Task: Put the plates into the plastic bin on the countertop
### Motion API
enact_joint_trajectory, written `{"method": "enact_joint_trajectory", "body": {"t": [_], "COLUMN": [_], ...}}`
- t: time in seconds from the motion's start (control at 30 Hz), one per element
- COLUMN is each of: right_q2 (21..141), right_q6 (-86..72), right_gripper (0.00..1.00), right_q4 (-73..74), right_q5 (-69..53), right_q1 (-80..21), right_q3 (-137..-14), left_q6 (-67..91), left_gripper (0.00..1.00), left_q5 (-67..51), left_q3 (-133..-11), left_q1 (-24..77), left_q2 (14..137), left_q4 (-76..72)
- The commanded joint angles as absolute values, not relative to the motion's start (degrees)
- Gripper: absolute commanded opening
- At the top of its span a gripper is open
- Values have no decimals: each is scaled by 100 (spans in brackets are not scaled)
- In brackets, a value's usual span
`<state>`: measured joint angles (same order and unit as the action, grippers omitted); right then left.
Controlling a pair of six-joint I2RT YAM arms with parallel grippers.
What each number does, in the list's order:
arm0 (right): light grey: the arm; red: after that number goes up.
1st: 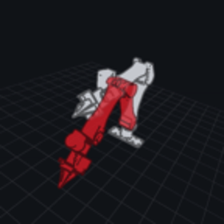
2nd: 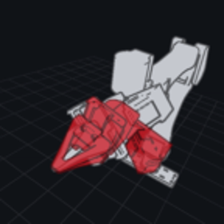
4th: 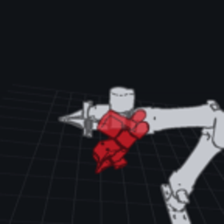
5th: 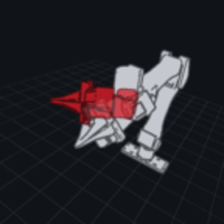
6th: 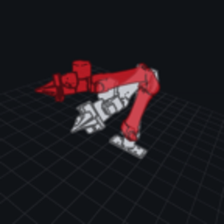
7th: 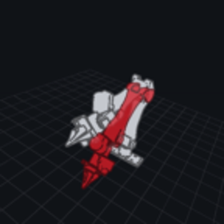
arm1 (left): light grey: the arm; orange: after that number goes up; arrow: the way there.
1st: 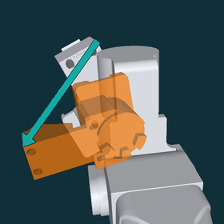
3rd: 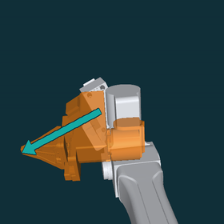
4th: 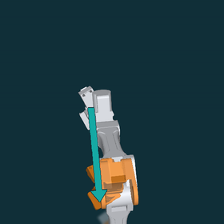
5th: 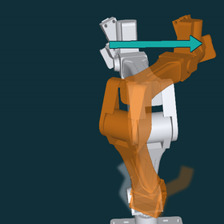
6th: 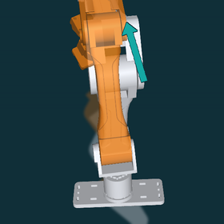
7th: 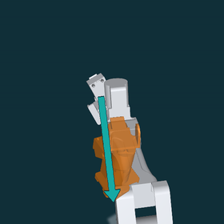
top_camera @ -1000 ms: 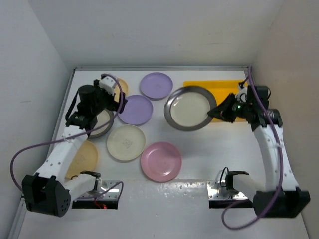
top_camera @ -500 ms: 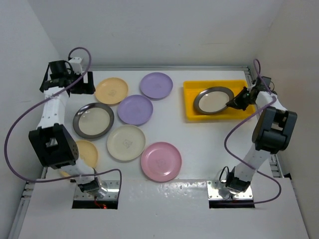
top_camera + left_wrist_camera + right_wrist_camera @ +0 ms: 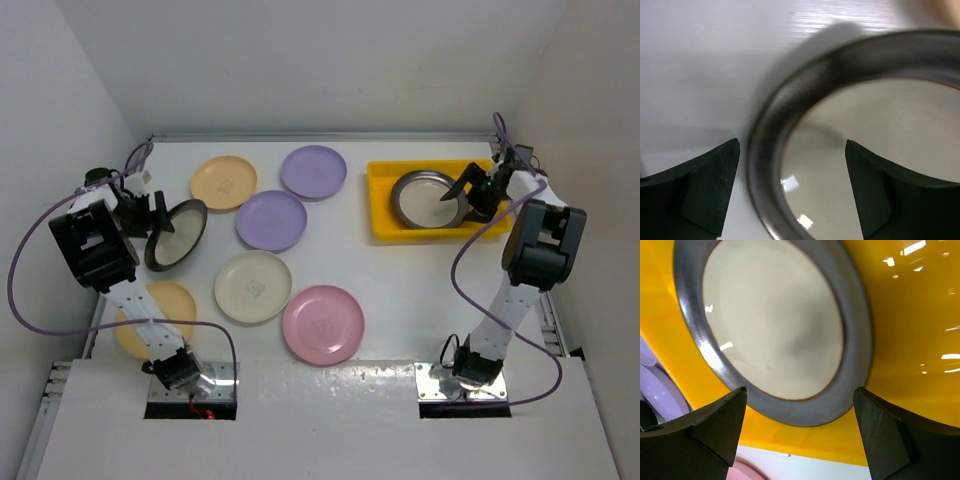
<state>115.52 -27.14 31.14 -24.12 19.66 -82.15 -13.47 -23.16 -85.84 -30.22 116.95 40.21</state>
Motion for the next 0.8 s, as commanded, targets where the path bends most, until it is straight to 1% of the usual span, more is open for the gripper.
{"method": "enact_joint_trajectory", "body": {"t": [0.0, 0.03, 0.1, 0.13, 0.2, 0.27, 0.3, 0.33, 0.37, 0.53, 0.57, 0.63, 0.67, 0.7, 0.73, 0.77], "right_q2": [10944, 10890, 10619, 10556, 10363, 10187, 10117, 10064, 10046, 9888, 9862, 9782, 9721, 9703, 9677, 9590], "right_q6": [-2469, -2470, -2435, -2417, -2356, -2329, -2338, -2329, -2347, -2399, -2399, -2391, -2382, -2356, -2338, -2294], "right_gripper": [85, 85, 85, 85, 85, 84, 84, 84, 84, 83, 83, 83, 83, 83, 83, 83], "right_q4": [3279, 3261, 3261, 3261, 3252, 3217, 3199, 3199, 3191, 3032, 3067, 3067, 3076, 3076, 3067, 3093], "right_q5": [-2250, -2250, -2189, -2136, -2066, -2031, -1978, -1978, -1986, -2100, -2083, -2092, -2074, -2074, -2048, -2048], "right_q1": [1784, 1697, 1609, 1574, 1424, 1293, 1214, 1213, 1161, 1063, 1037, 1002, 958, 958, 862, 844], "right_q3": [-8438, -8446, -8394, -8367, -8350, -8323, -8341, -8358, -8367, -8464, -8551, -8569, -8569, -8552, -8552, -8508], "left_q6": [-1731, -1836, -1994, -1995, -2057, -2231, -2311, -2312, -2494, -2883, -2961, -3067, -3067, -3120, -3120, -3120], "left_gripper": [88, 80, 74, 74, 79, 79, 74, 74, 67, 59, 52, 43, 37, 19, 5, 0], "left_q5": [-2011, -2117, -2381, -2382, -2583, -2646, -2593, -2497, -2496, -2777, -2777, -2909, -2909, -2909, -2909, -2987], "left_q3": [-8631, -8692, -8763, -8763, -8701, -8631, -8631, -8570, -8569, -8569, -8569, -8569, -8569, -8569, -8726, -8823], "left_q1": [-3260, -3313, -3313, -3313, -3313, -3393, -3393, -3445, -3445, -3376, -3314, -3261, -3261, -3200, -3199, -3199], "left_q2": [12216, 12382, 12515, 12516, 12385, 12226, 12165, 12164, 12164, 12761, 12944, 13008, 13086, 13087, 13087, 13139], "left_q4": [3920, 3920, 4174, 4227, 4280, 4280, 4280, 4280, 4385, 5132, 5211, 5335, 5387, 5440, 5440, 5554]}}
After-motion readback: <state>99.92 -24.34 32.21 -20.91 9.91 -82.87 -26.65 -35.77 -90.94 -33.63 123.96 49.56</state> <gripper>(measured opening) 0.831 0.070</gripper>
